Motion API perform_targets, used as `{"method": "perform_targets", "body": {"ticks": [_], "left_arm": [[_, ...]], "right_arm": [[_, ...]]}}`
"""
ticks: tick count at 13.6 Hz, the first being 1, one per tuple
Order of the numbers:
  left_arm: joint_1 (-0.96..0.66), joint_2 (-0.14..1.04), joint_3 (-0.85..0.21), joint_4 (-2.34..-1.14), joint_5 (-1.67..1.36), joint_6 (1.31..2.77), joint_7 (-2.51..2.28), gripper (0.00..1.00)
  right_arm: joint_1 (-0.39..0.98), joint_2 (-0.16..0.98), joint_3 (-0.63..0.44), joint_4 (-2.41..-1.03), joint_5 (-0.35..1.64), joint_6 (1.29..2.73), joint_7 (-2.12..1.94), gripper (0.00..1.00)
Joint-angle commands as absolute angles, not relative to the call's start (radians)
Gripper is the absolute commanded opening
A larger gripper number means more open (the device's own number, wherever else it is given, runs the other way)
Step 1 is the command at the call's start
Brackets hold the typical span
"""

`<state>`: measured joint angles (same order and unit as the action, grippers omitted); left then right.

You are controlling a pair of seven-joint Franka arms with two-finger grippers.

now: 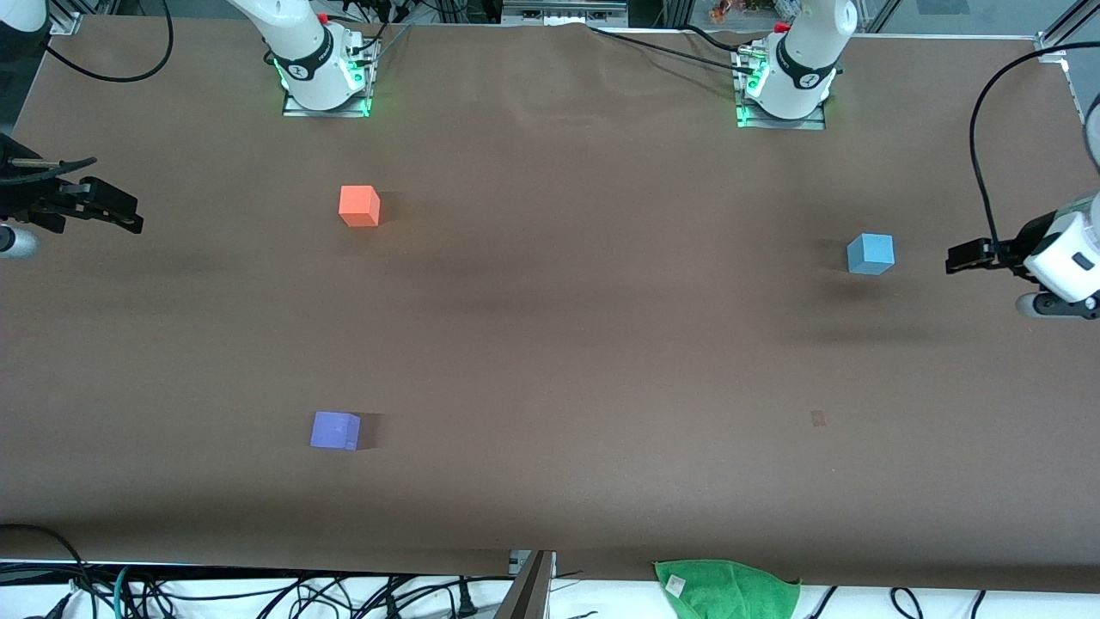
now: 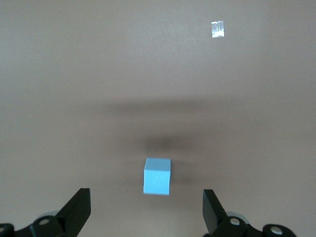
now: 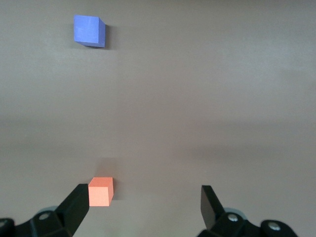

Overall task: Place blue block between orange and purple blocks
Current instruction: 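Lower the left gripper over the light-blue cube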

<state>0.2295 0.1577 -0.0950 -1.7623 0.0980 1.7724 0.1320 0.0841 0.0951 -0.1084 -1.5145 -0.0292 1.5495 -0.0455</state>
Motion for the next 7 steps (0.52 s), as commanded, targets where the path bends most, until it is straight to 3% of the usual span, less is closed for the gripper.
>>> {"method": "perform_targets", "body": {"ticks": [1, 4, 7], "left_arm": [[0.258, 0.033, -0.107, -2.024, 0.121, 1.97, 0.161, 1.0], [0.259, -0.031, -0.11, -2.282, 0.121, 2.208, 0.163, 1.0], [0.284, 0.026, -0.109, -2.373, 0.121, 2.287, 0.163, 1.0]], "right_arm": [[0.08, 0.098, -0.103, -1.508, -0.038, 1.551, -0.058, 1.0], [0.08, 0.098, -0.101, -1.508, -0.041, 1.551, -0.06, 1.0], [0.08, 0.098, -0.101, -1.508, -0.043, 1.551, -0.06, 1.0]]}}
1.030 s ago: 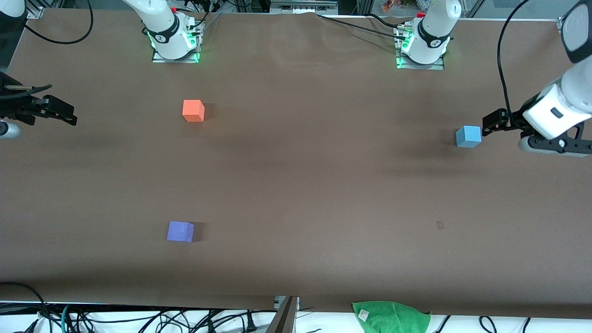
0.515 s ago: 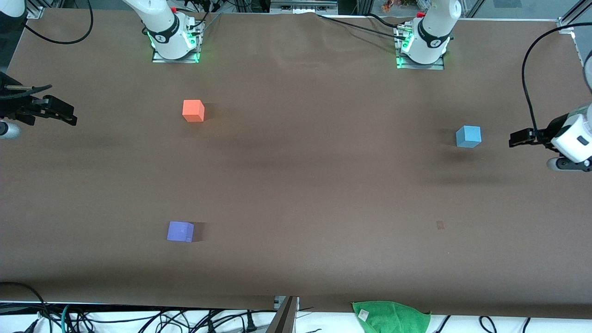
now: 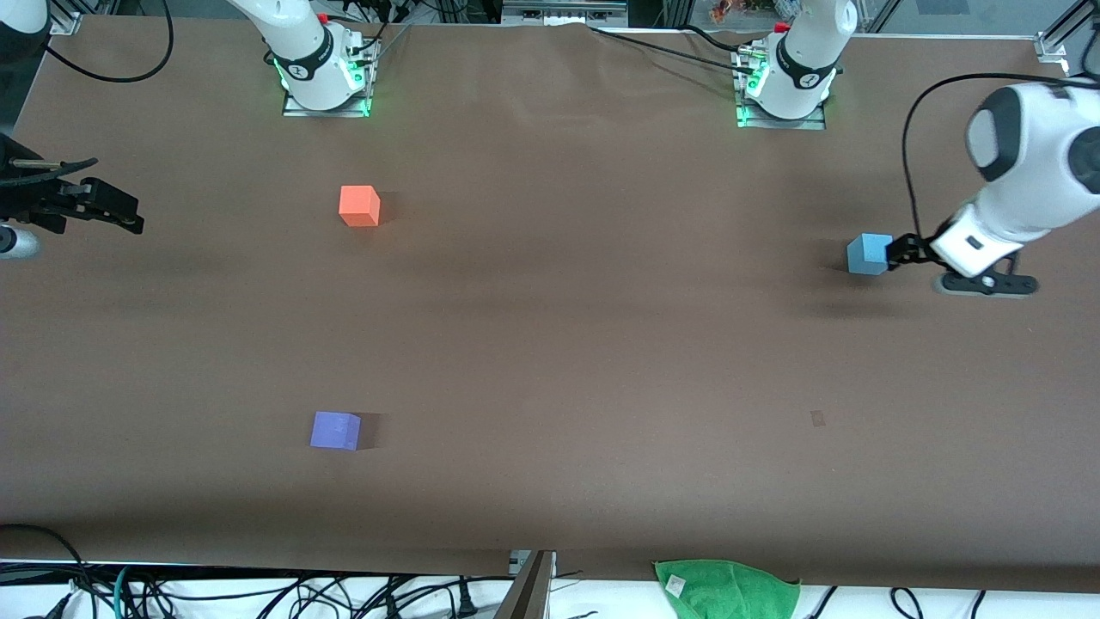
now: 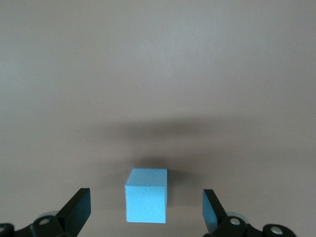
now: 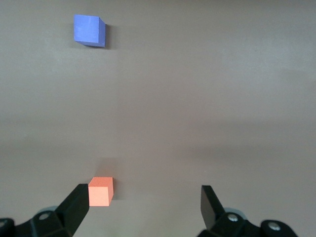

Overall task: Place blue block between orange and purple blocks
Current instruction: 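Lower the left gripper over the light-blue cube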

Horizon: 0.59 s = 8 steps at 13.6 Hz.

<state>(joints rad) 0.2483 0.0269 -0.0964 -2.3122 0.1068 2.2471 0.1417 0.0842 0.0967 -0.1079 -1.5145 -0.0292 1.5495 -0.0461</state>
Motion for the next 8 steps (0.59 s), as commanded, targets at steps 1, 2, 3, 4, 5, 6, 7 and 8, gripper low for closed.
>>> {"method": "perform_targets", "body": {"ticks": [1, 2, 3, 4, 5, 6, 7, 8], "left_arm": [[0.293, 0.058, -0.109, -2.372, 0.121, 2.29, 0.163, 1.0], [0.295, 0.083, -0.109, -2.372, 0.121, 2.296, 0.163, 1.0], [0.296, 0.106, -0.109, -2.373, 0.121, 2.307, 0.164, 1.0], [0.305, 0.126, -0.109, -2.373, 0.123, 2.307, 0.166, 1.0], [0.31, 0.139, -0.109, -2.372, 0.123, 2.307, 0.17, 1.0], [0.313, 0.155, -0.109, -2.373, 0.121, 2.307, 0.172, 1.0], [0.314, 0.172, -0.107, -2.372, 0.123, 2.309, 0.182, 1.0], [0.319, 0.184, -0.107, -2.372, 0.132, 2.321, 0.193, 1.0]], "right_arm": [[0.081, 0.098, -0.101, -1.508, -0.043, 1.551, -0.06, 1.0], [0.081, 0.098, -0.101, -1.508, -0.044, 1.551, -0.06, 1.0], [0.081, 0.098, -0.101, -1.508, -0.044, 1.551, -0.06, 1.0], [0.081, 0.098, -0.101, -1.508, -0.043, 1.551, -0.06, 1.0], [0.081, 0.098, -0.101, -1.508, -0.044, 1.551, -0.06, 1.0], [0.081, 0.098, -0.101, -1.508, -0.044, 1.551, -0.06, 1.0], [0.081, 0.098, -0.101, -1.508, -0.043, 1.551, -0.06, 1.0], [0.081, 0.098, -0.101, -1.508, -0.043, 1.551, -0.06, 1.0]]}}
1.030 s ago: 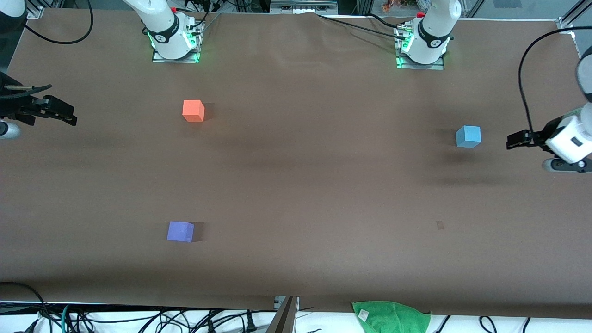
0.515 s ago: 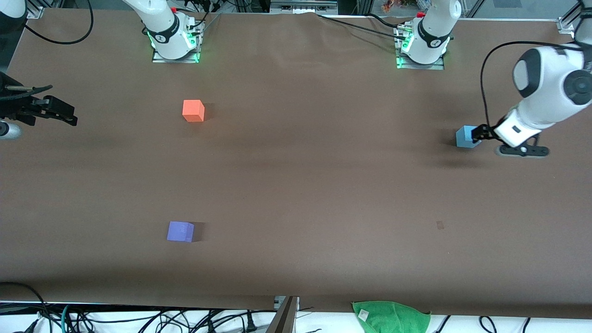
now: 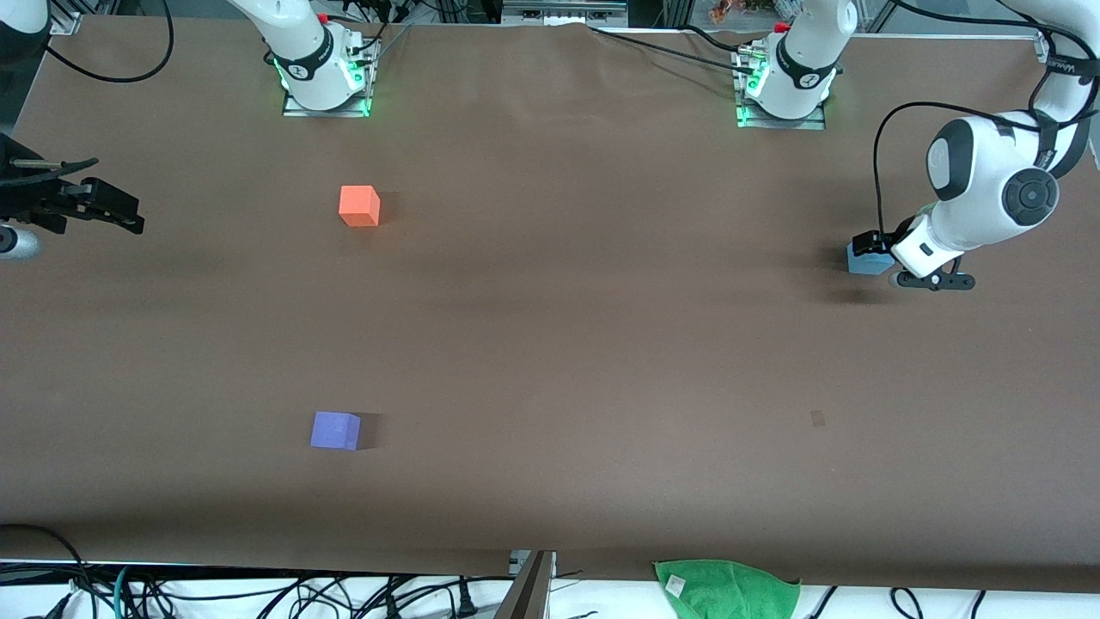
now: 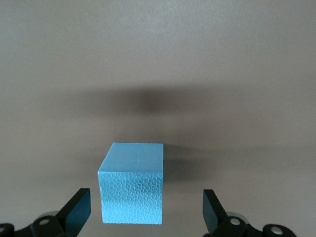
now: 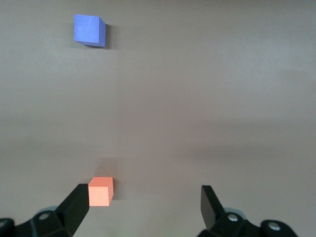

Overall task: Place blue block between orange and purple blocks
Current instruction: 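Lower the left gripper over the light-blue cube, then close the left gripper on the light-blue cube and lift it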

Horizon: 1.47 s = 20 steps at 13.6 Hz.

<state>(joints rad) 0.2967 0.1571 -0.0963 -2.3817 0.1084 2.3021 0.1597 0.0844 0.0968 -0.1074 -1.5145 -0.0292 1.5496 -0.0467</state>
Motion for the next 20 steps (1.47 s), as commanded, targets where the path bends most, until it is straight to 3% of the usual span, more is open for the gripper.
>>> {"method": "perform_targets", "body": {"ticks": [1, 9, 10, 11, 12, 16, 20], "left_arm": [[0.34, 0.19, -0.109, -2.373, 0.14, 2.345, 0.195, 1.0], [0.364, 0.265, -0.109, -2.407, 0.144, 2.414, 0.209, 1.0], [0.373, 0.273, -0.109, -2.405, 0.146, 2.421, 0.209, 0.95], [0.374, 0.273, -0.11, -2.405, 0.144, 2.425, 0.209, 0.54], [0.374, 0.275, -0.11, -2.404, 0.144, 2.428, 0.204, 0.28], [0.367, 0.258, -0.115, -2.395, 0.144, 2.422, 0.192, 0.13], [0.365, 0.154, -0.181, -2.363, 0.144, 2.364, 0.184, 0.13]], "right_arm": [[0.081, 0.098, -0.101, -1.508, -0.044, 1.551, -0.06, 1.0], [0.08, 0.098, -0.101, -1.508, -0.043, 1.551, -0.06, 1.0], [0.08, 0.098, -0.101, -1.508, -0.044, 1.551, -0.06, 1.0], [0.08, 0.098, -0.101, -1.508, -0.043, 1.551, -0.06, 1.0], [0.08, 0.098, -0.101, -1.508, -0.043, 1.551, -0.06, 1.0], [0.08, 0.098, -0.101, -1.508, -0.043, 1.551, -0.06, 1.0], [0.08, 0.098, -0.101, -1.508, -0.043, 1.551, -0.06, 1.0]]}}
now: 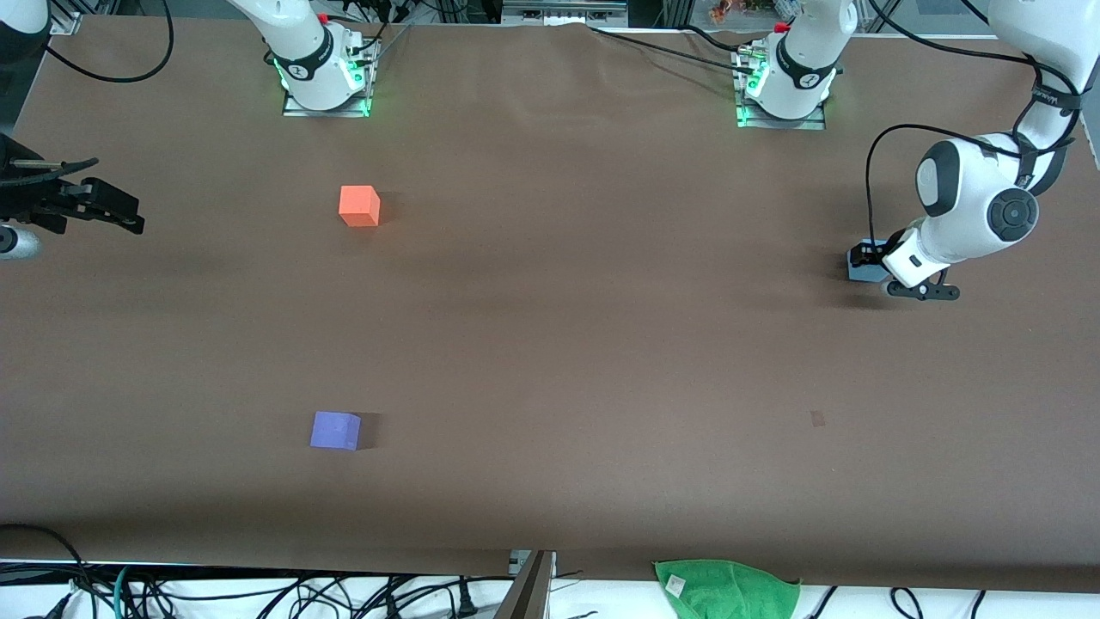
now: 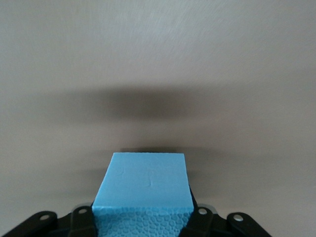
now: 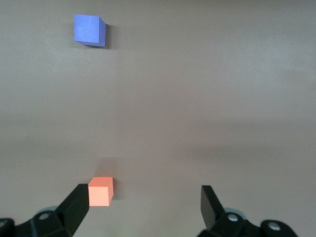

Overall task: Place blue block between orange and purple blocks
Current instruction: 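Close the left gripper on the light-blue cube and lift it, then carry the light-blue cube with the left gripper to mid-table and lower it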

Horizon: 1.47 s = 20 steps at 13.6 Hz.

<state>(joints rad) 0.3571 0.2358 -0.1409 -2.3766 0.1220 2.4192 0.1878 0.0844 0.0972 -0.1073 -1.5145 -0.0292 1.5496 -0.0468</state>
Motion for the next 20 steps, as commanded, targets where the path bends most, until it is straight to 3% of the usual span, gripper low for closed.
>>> {"method": "perform_targets", "body": {"ticks": [1, 5, 8, 12, 14, 20], "left_arm": [[0.365, 0.128, -0.216, -2.333, 0.143, 2.318, 0.18, 0.14], [0.364, 0.126, -0.368, -2.118, 0.143, 2.049, 0.048, 0.17], [0.335, 0.198, -0.48, -1.917, 0.132, 1.93, -0.059, 0.17], [0.146, 0.317, -0.502, -1.752, 0.124, 1.902, -0.17, 0.18], [0.043, 0.383, -0.502, -1.7, 0.126, 1.904, -0.349, 0.23], [-0.254, 0.667, -0.492, -1.456, 0.14, 1.933, -0.558, 0.24]], "right_arm": [[0.08, 0.098, -0.101, -1.508, -0.043, 1.551, -0.06, 1.0], [0.08, 0.098, -0.101, -1.508, -0.043, 1.551, -0.06, 1.0], [0.08, 0.098, -0.101, -1.508, -0.043, 1.551, -0.06, 1.0], [0.08, 0.098, -0.101, -1.508, -0.043, 1.552, -0.06, 1.0], [0.078, 0.1, -0.101, -1.508, -0.041, 1.555, -0.06, 1.0], [0.078, 0.1, -0.101, -1.508, -0.037, 1.566, -0.06, 1.0]]}}
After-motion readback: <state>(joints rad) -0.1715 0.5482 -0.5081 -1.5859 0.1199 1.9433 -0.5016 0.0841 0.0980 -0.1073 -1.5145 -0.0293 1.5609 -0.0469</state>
